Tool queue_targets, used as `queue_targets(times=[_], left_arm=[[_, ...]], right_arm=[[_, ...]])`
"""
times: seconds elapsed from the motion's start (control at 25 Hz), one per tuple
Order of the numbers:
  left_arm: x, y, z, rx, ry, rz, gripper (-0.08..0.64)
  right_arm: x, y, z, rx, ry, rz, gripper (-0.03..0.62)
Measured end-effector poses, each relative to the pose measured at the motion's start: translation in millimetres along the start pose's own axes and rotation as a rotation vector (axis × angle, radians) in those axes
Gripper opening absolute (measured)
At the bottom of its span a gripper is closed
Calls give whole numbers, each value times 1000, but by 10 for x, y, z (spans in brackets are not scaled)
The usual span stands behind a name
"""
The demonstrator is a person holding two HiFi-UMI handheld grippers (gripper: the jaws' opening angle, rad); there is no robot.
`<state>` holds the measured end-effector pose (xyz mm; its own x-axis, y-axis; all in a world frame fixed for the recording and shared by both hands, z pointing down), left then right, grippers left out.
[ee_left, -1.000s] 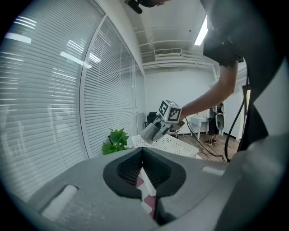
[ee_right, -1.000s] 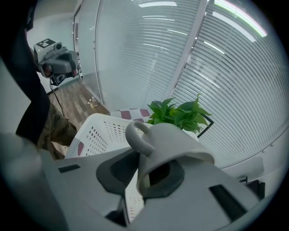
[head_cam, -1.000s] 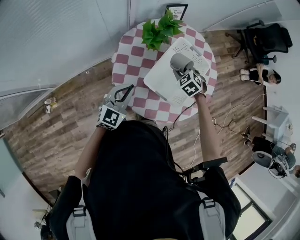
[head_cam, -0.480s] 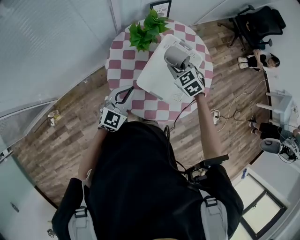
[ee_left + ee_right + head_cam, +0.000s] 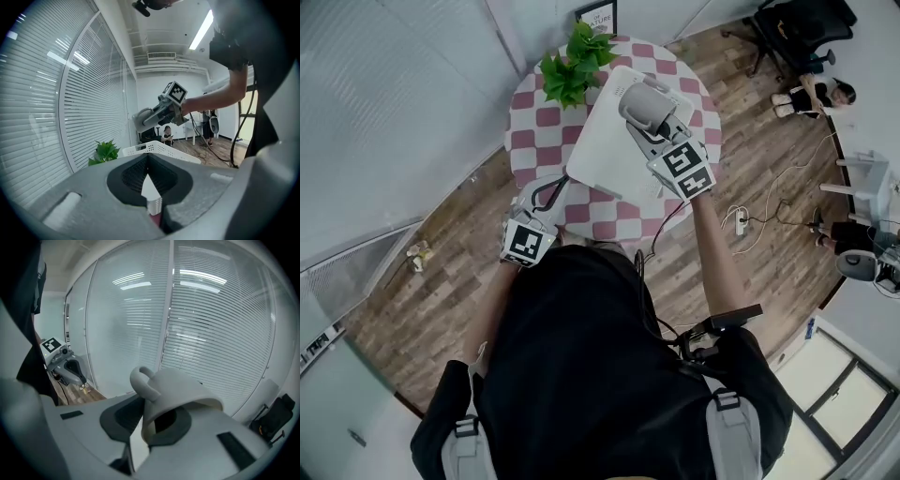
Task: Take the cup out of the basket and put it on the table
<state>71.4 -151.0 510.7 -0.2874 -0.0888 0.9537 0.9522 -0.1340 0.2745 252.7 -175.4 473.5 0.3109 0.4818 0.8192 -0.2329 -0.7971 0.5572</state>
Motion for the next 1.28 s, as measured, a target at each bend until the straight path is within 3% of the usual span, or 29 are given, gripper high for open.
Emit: queue_targets(times=[0.52,1.28], left_arm=[[-187,141,-18,34,16,42,5],[-539,338,-11,134,12,143,5]], right_arm=[[-326,-415,-85,33,115,228,43],[-192,-730,-300,157,187,333,43]])
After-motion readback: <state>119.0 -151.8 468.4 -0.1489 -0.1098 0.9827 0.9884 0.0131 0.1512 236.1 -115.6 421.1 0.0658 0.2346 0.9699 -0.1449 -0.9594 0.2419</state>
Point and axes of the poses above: the fingertips, and each gripper's own axes: y forward along the fingers, z to its right, x out of its underside, the point moved 2 cm from there along -y, backward along the fingers, and after that the axes turned 1 degree about z, right-handed, at the moved point
